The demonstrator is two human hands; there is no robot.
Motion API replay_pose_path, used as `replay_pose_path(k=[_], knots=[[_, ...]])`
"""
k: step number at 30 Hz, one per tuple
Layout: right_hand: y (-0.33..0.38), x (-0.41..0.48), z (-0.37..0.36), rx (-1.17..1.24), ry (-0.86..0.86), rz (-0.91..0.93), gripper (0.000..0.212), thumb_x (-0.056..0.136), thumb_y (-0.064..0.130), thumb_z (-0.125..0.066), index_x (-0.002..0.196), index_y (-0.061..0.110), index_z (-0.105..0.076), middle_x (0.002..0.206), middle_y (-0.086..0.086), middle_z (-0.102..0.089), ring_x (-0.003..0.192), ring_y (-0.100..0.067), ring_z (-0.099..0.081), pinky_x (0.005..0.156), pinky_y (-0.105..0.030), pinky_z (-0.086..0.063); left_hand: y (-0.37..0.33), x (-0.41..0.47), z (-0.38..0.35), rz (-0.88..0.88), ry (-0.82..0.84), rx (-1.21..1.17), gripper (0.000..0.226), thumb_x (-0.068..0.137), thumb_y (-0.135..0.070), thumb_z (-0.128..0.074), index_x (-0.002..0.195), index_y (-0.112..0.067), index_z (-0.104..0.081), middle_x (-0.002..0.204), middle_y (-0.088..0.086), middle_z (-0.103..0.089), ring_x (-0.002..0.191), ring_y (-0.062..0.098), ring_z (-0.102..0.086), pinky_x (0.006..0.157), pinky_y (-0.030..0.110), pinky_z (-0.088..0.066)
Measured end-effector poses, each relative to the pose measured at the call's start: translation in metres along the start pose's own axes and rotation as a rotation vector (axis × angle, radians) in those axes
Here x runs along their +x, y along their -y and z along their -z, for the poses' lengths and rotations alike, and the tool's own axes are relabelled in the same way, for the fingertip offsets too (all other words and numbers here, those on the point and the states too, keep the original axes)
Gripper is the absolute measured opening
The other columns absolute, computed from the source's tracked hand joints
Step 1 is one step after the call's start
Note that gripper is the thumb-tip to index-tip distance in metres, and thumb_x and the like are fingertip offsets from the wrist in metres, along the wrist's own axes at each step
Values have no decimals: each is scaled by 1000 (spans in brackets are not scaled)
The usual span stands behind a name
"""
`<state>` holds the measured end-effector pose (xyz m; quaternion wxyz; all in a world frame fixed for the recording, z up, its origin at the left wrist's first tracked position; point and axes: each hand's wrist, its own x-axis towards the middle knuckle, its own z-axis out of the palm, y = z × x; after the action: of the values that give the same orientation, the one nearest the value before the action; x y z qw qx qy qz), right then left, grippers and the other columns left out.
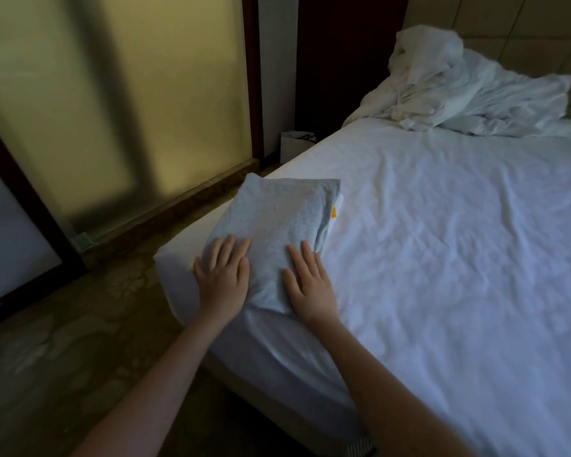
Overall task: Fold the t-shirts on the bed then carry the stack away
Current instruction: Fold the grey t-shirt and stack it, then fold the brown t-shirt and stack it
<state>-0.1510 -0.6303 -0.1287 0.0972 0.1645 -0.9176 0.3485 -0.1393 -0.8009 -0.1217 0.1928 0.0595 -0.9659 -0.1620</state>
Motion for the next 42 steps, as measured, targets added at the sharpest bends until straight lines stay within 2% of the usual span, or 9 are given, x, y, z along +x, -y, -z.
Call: replay_pose_path(k=[6, 9, 13, 19, 26, 32, 36, 40, 42], knots=[[-15, -39, 32, -134, 53, 0, 71, 82, 52, -13, 144, 26, -34, 152, 2, -31, 140, -16, -27, 114, -31, -9, -42, -12, 16, 107, 183, -15, 51, 100, -33, -26, 149, -19, -22, 157, 5, -17, 145, 24, -6, 113, 58, -2], [-29, -57, 59, -178, 11, 16, 79, 75, 52, -8, 133, 20, -51, 141, 0, -48, 132, -18, -40, 111, -34, -17, -72, -20, 23, -9, 185, -22, 54, 94, -43, -27, 136, -14, -43, 144, 12, -37, 134, 31, -28, 109, 50, -23], [-63, -89, 106, -227, -215, 21, 52, 83, 36, -28, 108, 14, -68, 109, -5, -69, 104, -25, -63, 101, -43, -34, -138, -47, 19, -262, 192, -300, 76, 72, -54, -15, 107, -9, -66, 116, 11, -65, 112, 29, -56, 95, 37, -42], [-123, -162, 211, -386, -363, -25, 38, 82, 25, -37, 94, 13, -71, 86, -2, -72, 76, -24, -66, 82, -25, -35, -269, -89, -20, -511, 436, -418, 28, 93, -29, -43, 99, -16, -67, 108, 5, -67, 103, 26, -59, 87, 35, -46], [-193, -278, 327, -523, -570, -264, 33, 84, 22, -42, 94, 14, -72, 89, -2, -73, 80, -24, -67, 81, -20, -28, -430, -147, -61, -749, 518, -505, 26, 92, -25, -42, 93, -12, -64, 98, 9, -68, 96, 32, -58, 78, 32, -43], [-241, -374, 396, -603, -696, -571, 37, 77, 23, -42, 95, 11, -73, 92, -7, -73, 86, -28, -68, 84, -32, -39, -544, -210, -95, -855, 582, -526, 55, 79, -38, -27, 112, -12, -63, 118, 8, -64, 111, 29, -54, 90, 31, -38], [-269, -412, 441, -839, -836, -626, 44, 76, 28, -43, 105, 8, -69, 104, -13, -68, 96, -36, -63, 86, -41, -44, -587, -231, -118, -867, 512, -624, 66, 82, -47, -22, 122, -10, -60, 124, 8, -62, 117, 27, -53, 97, 31, -36], [-294, -416, 475, -780, -779, -971, 68, 83, 33, -65, 142, 13, -36, 145, -12, -38, 131, -34, -34, 105, -42, -21, -587, -235, -150, -908, 344, -616, 63, 86, -48, -25, 123, -12, -61, 123, 7, -63, 115, 26, -57, 98, 34, -40], [-307, -412, 483, -640, -667, -1153, 72, 86, 43, -61, 144, 16, -29, 144, -10, -39, 129, -33, -36, 103, -42, -26, -587, -231, -158, -888, 328, -643, 61, 88, -48, -26, 122, -12, -62, 123, 6, -64, 114, 25, -58, 99, 33, -39]])
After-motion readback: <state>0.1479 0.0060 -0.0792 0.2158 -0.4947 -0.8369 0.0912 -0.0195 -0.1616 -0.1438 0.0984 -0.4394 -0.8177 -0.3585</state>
